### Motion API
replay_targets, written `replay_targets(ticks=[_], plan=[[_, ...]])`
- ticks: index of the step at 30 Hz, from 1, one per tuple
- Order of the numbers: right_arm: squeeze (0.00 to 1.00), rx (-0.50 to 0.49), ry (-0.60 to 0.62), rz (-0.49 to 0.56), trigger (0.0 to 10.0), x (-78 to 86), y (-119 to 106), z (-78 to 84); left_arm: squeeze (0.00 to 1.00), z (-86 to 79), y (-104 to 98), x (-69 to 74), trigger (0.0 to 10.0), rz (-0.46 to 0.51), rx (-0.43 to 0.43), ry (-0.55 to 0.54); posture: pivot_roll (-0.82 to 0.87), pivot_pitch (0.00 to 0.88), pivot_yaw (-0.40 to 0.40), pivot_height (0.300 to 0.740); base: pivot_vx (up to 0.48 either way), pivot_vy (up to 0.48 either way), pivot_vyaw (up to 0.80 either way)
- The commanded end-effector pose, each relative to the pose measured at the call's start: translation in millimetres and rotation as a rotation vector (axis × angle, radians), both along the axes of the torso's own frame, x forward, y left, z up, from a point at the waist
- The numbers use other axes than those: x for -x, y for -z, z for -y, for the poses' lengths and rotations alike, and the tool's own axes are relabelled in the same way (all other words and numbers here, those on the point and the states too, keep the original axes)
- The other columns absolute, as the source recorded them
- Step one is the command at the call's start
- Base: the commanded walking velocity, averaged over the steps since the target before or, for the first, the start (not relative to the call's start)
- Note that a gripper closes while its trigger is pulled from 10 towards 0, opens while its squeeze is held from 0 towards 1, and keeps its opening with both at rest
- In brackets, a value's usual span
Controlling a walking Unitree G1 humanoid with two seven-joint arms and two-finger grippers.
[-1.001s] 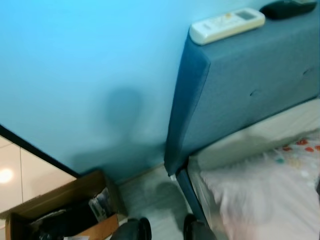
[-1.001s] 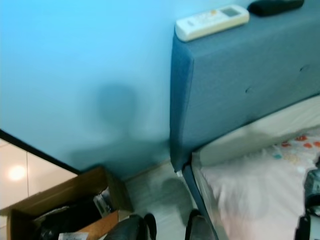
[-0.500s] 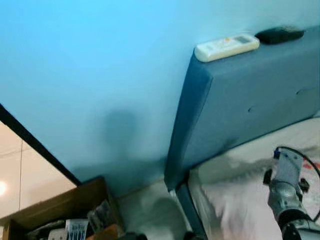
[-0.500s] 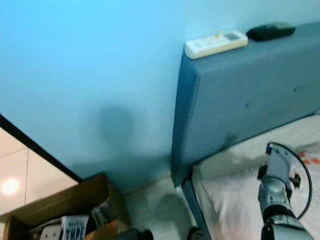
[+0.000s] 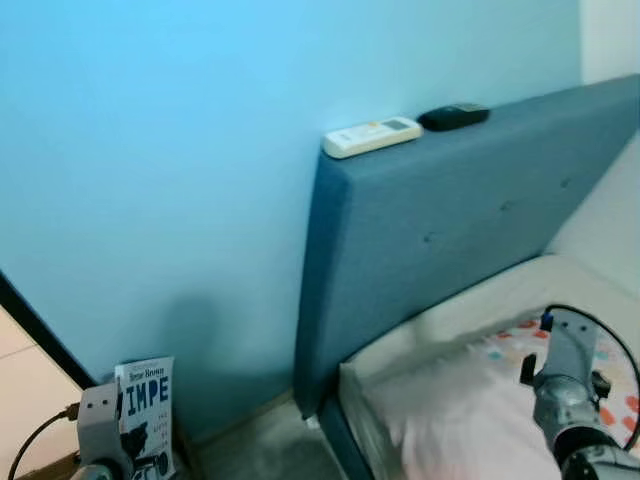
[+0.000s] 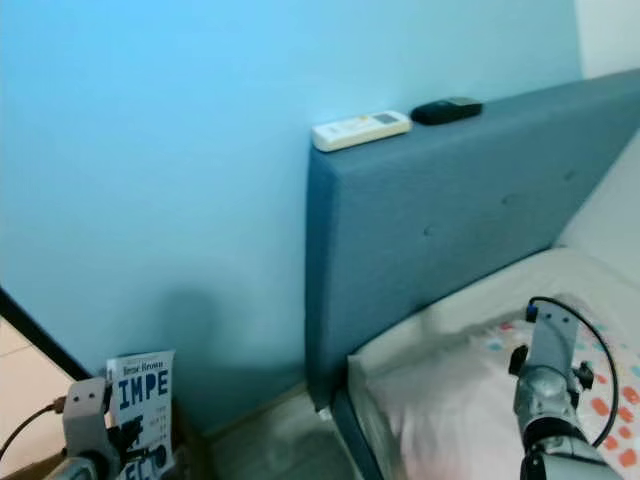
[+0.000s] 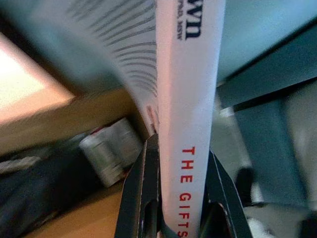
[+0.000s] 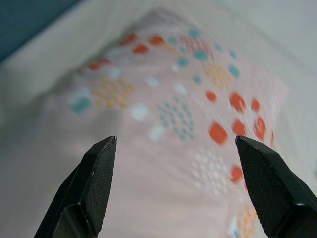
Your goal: Clean up the room
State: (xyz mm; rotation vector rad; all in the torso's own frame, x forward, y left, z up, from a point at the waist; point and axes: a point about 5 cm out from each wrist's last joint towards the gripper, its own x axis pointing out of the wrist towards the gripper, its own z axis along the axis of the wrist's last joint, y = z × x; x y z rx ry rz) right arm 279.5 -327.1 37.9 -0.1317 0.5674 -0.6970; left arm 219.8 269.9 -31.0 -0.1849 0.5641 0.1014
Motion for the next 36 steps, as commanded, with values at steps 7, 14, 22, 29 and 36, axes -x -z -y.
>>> replay_targets(ticks=[7,14,22,29,36], plan=[[0.00,-0.039,0.033,-0.073,10.0,14.2,16,-1.1,0.00,39.2,-26,-24.6,10.0,0.183,0.279,0.445,0.04,0.000,-0.056,0.708,0.000,0.000,-0.75],[0.00,-0.045,0.025,-0.081,10.0,13.7,18,-4.0,0.00,55.5,-23,-18.7,10.0,0.179,0.390,0.573,0.03,0.000,-0.054,0.708,0.000,0.000,-0.75],[0.00,-0.208,-0.110,0.077,10.0,-11.3,10,-30.1,0.00,74.0,-33,-14.3,10.0,0.231,0.531,0.763,0.03,0.000,-0.057,0.708,0.000,0.000,-0.75],[0.00,-0.482,-0.266,0.295,10.0,-36.2,-4,-60.7,0.00,77.7,-48,-12.9,10.0,0.273,0.594,0.887,0.02,0.000,-0.057,0.708,0.000,0.000,-0.75],[0.00,-0.869,-0.712,0.443,10.0,-52.7,-17,-121.6,0.00,84.3,-75,-19.3,10.0,0.363,0.637,1.021,0.02,0.000,-0.060,0.708,0.000,0.000,-0.72]])
